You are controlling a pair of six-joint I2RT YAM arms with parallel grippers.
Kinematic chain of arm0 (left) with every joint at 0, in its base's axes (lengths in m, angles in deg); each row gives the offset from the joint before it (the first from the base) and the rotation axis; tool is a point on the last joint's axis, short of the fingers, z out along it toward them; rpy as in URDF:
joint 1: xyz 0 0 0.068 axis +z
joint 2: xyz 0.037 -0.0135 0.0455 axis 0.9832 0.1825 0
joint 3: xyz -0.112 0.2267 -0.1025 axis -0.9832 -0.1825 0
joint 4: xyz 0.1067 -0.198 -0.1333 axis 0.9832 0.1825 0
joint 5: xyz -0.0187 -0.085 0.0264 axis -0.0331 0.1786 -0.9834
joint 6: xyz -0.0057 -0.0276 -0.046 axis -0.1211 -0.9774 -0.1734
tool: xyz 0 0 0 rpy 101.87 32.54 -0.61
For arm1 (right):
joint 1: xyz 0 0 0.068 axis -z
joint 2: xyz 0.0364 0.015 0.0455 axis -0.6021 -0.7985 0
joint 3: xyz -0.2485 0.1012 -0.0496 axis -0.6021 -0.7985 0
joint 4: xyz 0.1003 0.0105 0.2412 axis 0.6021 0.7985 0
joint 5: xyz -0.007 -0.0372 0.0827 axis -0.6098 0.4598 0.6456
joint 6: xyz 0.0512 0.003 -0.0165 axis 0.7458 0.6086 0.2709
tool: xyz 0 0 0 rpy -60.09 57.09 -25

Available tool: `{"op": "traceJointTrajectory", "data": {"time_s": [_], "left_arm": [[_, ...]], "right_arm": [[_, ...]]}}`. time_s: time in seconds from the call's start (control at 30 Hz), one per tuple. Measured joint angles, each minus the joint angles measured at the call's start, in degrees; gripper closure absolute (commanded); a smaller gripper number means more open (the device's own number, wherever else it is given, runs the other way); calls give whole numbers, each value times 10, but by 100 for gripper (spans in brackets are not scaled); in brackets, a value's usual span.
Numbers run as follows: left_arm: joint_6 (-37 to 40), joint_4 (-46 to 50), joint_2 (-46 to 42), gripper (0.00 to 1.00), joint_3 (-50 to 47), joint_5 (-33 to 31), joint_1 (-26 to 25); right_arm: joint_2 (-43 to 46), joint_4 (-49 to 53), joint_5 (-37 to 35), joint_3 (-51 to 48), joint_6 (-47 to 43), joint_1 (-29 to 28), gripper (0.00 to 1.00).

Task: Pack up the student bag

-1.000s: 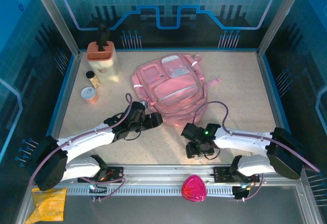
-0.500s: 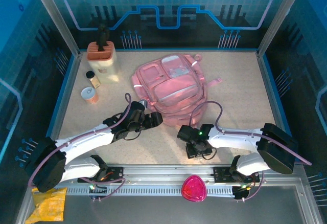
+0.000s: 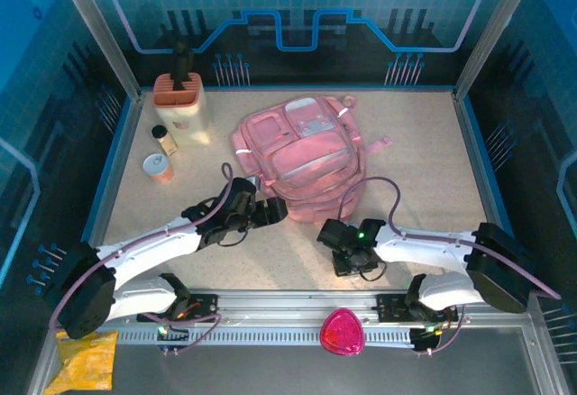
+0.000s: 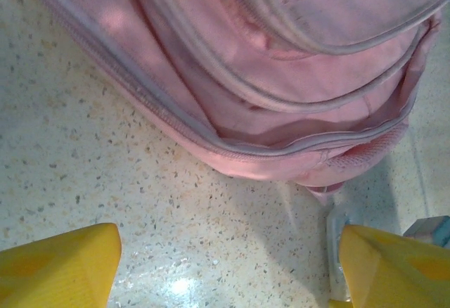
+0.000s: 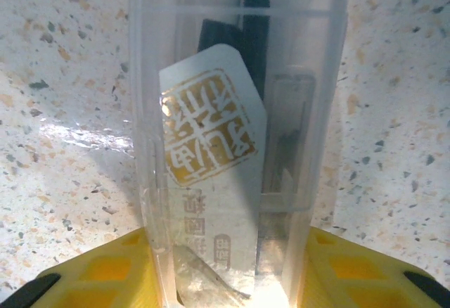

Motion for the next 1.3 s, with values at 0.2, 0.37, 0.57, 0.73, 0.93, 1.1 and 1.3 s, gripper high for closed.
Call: {"op": "traceJointTrajectory", "data": {"time_s": [0.2, 0.37, 0.57, 0.73, 0.93, 1.1, 1.3], "left_arm": [[104, 29, 36, 15, 90, -19, 0], [230, 39, 101, 14, 169, -21, 0], [365, 42, 203, 12, 240, -26, -2], [449, 38, 256, 8, 265, -51, -10], [515, 26, 309, 6, 301, -101, -25], [536, 9, 347, 9, 324, -187, -29], [551, 6, 350, 29, 342, -230, -33]], "right_arm": [[90, 17, -2, -10, -10, 39, 69], [179, 36, 15, -17, -36, 105, 70], [218, 58, 45, -8, -85, 185, 70], [207, 64, 67, 27, -129, 233, 71], [186, 59, 85, 64, -167, 267, 71], [167, 56, 100, 70, -185, 284, 71], [153, 53, 109, 82, -203, 294, 72]]}}
